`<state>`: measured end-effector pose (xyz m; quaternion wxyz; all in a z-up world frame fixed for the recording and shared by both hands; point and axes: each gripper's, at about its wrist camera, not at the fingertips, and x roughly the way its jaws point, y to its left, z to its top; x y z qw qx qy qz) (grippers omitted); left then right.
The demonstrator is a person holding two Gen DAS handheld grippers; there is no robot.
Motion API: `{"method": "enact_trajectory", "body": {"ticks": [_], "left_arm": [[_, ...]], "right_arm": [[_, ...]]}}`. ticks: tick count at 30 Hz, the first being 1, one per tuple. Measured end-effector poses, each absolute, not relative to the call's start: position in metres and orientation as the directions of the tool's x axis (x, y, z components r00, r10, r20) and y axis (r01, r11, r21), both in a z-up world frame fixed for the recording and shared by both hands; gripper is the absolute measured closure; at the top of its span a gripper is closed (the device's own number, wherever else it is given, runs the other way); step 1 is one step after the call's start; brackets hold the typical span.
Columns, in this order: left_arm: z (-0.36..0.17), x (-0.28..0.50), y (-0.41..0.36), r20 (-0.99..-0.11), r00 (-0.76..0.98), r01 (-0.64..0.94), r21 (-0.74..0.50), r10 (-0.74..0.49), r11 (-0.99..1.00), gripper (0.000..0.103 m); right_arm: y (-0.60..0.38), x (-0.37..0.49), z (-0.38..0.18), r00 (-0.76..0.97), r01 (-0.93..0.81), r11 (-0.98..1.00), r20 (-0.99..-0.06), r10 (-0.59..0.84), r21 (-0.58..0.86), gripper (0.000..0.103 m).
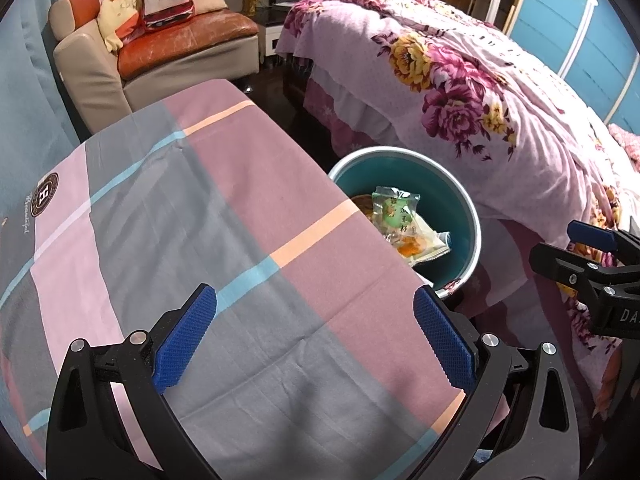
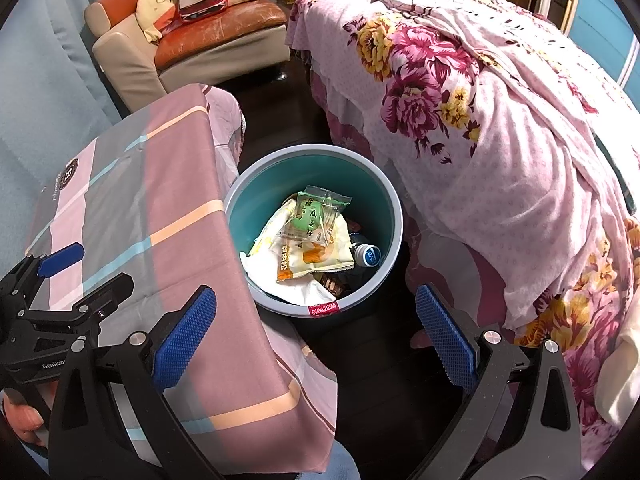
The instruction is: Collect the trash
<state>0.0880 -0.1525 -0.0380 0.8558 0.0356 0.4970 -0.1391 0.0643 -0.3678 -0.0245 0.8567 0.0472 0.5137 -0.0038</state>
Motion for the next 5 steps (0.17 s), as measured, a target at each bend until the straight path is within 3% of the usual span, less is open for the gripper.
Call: {"method": "enact_trajectory", "body": {"ticks": [5], "left_arm": [[-0.0405, 0.0893, -0.1503, -0.866, 0.459, 0.264, -0.081, -0.199, 0.961, 0.004]], "right_arm": [[-0.3674, 0.0648, -0.0247, 0.471, 0.055, 0.996, -0.881, 0.041, 0.076, 0.007]]}}
